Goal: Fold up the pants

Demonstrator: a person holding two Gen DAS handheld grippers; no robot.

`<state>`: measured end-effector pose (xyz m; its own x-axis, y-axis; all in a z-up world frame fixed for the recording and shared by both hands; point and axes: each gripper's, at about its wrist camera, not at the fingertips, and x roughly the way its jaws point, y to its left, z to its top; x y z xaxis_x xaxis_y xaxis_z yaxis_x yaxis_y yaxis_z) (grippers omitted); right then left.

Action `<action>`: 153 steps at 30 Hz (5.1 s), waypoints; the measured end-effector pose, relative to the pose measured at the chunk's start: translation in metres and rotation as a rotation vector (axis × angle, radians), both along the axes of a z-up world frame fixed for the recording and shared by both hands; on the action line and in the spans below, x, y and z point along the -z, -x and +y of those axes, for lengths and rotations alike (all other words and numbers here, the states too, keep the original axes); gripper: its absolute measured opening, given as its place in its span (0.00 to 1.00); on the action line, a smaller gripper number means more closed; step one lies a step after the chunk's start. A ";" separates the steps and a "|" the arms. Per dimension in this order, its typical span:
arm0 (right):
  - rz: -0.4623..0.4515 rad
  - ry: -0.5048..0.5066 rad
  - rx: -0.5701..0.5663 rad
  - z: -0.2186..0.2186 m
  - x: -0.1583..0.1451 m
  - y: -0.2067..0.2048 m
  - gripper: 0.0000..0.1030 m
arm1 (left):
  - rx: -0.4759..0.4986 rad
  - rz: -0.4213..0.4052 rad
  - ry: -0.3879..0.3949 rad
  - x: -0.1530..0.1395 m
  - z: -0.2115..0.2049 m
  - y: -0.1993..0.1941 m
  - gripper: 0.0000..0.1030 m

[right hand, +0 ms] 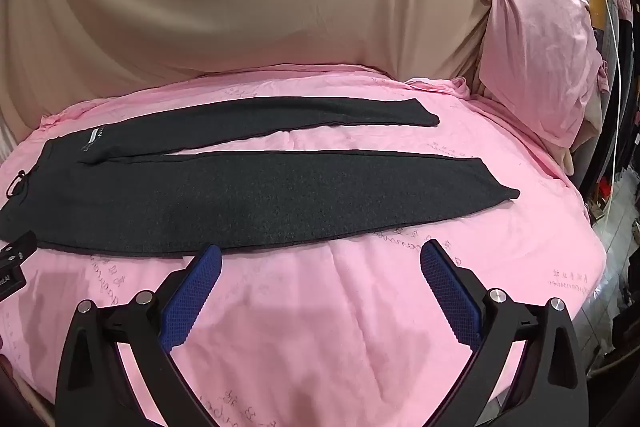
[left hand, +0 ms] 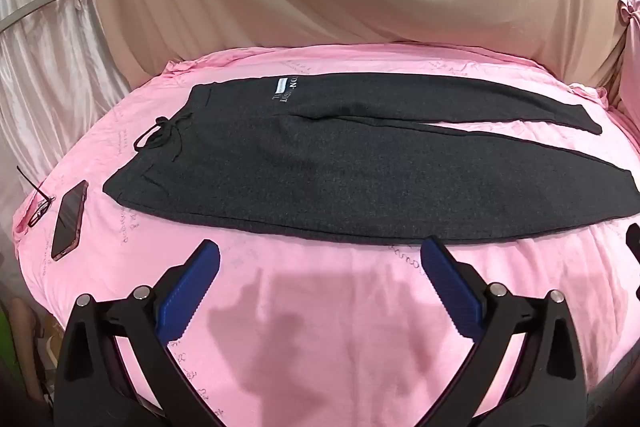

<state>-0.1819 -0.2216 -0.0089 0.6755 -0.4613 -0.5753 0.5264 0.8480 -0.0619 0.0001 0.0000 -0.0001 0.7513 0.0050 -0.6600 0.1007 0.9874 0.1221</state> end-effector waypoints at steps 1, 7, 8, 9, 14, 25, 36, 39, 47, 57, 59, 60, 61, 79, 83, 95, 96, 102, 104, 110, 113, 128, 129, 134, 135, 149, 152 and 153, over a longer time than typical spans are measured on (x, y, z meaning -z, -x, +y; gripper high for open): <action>-0.001 0.000 -0.001 0.000 0.000 0.000 0.95 | -0.003 0.000 -0.001 0.000 0.000 0.000 0.96; 0.004 -0.001 0.000 -0.001 0.003 -0.006 0.95 | 0.008 0.001 0.013 0.000 0.000 0.000 0.96; 0.005 -0.002 0.001 -0.001 0.004 -0.007 0.95 | 0.007 -0.002 0.014 -0.001 0.002 0.001 0.96; -0.005 -0.006 0.002 0.003 0.003 0.000 0.95 | 0.004 -0.002 0.014 -0.001 0.003 0.001 0.96; -0.005 -0.013 0.000 0.002 0.004 0.001 0.95 | 0.000 -0.002 0.004 -0.001 -0.001 0.002 0.96; 0.004 -0.018 0.000 0.004 0.009 -0.003 0.95 | -0.006 0.009 0.004 0.004 0.002 -0.003 0.96; 0.007 -0.026 0.003 0.002 0.012 -0.003 0.95 | 0.000 0.008 -0.002 0.007 0.002 -0.006 0.96; 0.011 -0.029 0.003 0.001 0.012 -0.004 0.95 | -0.001 0.004 -0.007 0.007 0.000 -0.006 0.96; 0.017 -0.033 0.002 0.000 0.015 -0.008 0.95 | -0.005 0.001 -0.017 0.009 -0.003 -0.009 0.96; 0.026 -0.031 0.003 -0.002 0.017 -0.014 0.95 | -0.008 -0.002 -0.024 0.012 -0.003 -0.012 0.96; 0.026 -0.030 0.001 -0.002 0.017 -0.014 0.95 | -0.008 -0.003 -0.024 0.012 -0.002 -0.011 0.96; 0.027 -0.029 0.002 -0.002 0.018 -0.015 0.95 | -0.008 -0.003 -0.024 0.012 -0.003 -0.011 0.96; 0.028 -0.029 0.002 -0.002 0.018 -0.016 0.95 | -0.009 -0.003 -0.024 0.012 -0.003 -0.012 0.96; 0.046 -0.036 -0.013 -0.004 0.025 -0.035 0.95 | -0.016 0.001 -0.038 0.015 -0.006 -0.025 0.96; 0.050 -0.036 -0.015 -0.004 0.025 -0.037 0.95 | -0.014 0.002 -0.038 0.015 -0.008 -0.027 0.96; 0.052 -0.037 -0.017 -0.002 0.026 -0.041 0.95 | -0.016 0.007 -0.040 0.017 -0.006 -0.030 0.96; 0.051 -0.037 -0.018 -0.001 0.026 -0.041 0.95 | -0.018 0.007 -0.039 0.017 -0.006 -0.030 0.96; 0.051 -0.035 -0.022 0.001 0.025 -0.041 0.95 | -0.025 0.005 -0.037 0.016 -0.003 -0.028 0.96; 0.053 -0.034 -0.021 0.002 0.025 -0.041 0.95 | -0.026 0.005 -0.037 0.016 -0.003 -0.028 0.96; 0.058 -0.028 -0.020 0.003 0.026 -0.044 0.95 | -0.033 0.008 -0.026 0.015 0.004 -0.033 0.96; 0.068 -0.014 -0.022 0.002 0.027 -0.049 0.95 | -0.039 0.024 0.032 0.011 0.023 -0.046 0.96; 0.136 0.007 0.045 -0.059 0.021 -0.110 0.95 | -0.162 0.088 0.102 -0.036 0.182 -0.299 0.96; 0.137 0.006 0.045 -0.063 0.021 -0.114 0.95 | -0.170 0.098 0.121 -0.036 0.192 -0.319 0.96; 0.140 -0.061 0.022 -0.096 0.022 -0.138 0.95 | -0.204 0.202 0.209 -0.011 0.225 -0.407 0.95; 0.133 -0.080 0.021 -0.105 0.021 -0.142 0.95 | -0.217 0.234 0.231 -0.002 0.229 -0.421 0.95; 0.021 -0.139 0.174 -0.326 -0.010 -0.191 0.95 | -0.267 0.362 0.296 0.052 0.238 -0.458 0.59; 0.006 -0.248 0.195 -0.379 -0.007 -0.211 0.94 | -0.257 0.356 0.282 0.050 0.235 -0.455 0.44; 0.019 -0.255 0.207 -0.391 -0.004 -0.220 0.91 | -0.252 0.358 0.292 0.049 0.234 -0.455 0.36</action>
